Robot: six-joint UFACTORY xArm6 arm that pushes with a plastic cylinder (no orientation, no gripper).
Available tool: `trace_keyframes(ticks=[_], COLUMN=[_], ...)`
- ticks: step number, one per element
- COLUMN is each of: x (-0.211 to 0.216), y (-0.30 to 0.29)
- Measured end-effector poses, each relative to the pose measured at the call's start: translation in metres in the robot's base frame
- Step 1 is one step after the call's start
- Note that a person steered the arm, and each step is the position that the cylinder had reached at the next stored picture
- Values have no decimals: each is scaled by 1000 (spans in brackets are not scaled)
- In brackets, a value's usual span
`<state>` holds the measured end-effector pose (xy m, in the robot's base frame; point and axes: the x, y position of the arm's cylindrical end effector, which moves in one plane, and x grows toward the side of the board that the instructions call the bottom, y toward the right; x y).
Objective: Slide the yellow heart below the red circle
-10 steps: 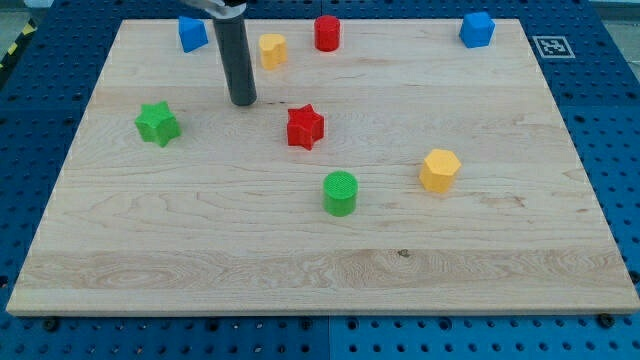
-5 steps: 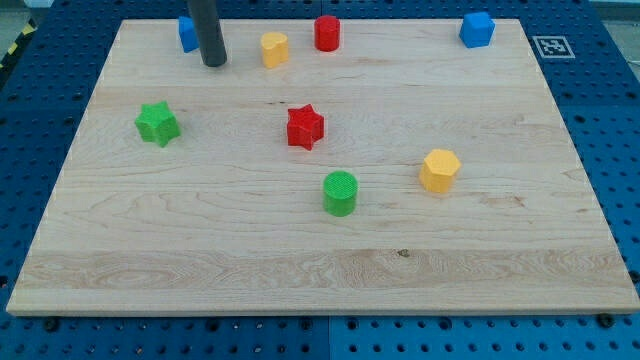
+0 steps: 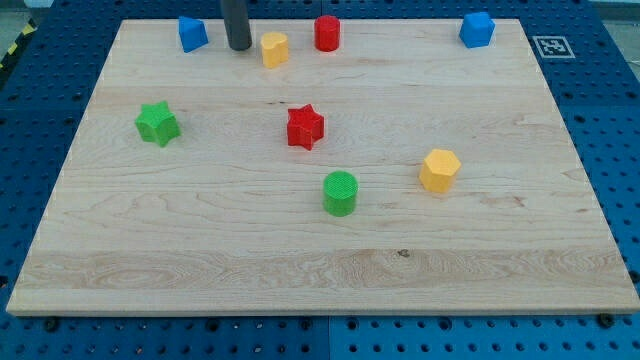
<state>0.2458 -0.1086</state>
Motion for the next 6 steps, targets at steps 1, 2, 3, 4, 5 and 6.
trace_keyframes(ticks=[1, 2, 3, 4, 5, 6], x=[0, 1, 12, 29, 39, 42], y=[15, 23, 28, 35, 36, 48])
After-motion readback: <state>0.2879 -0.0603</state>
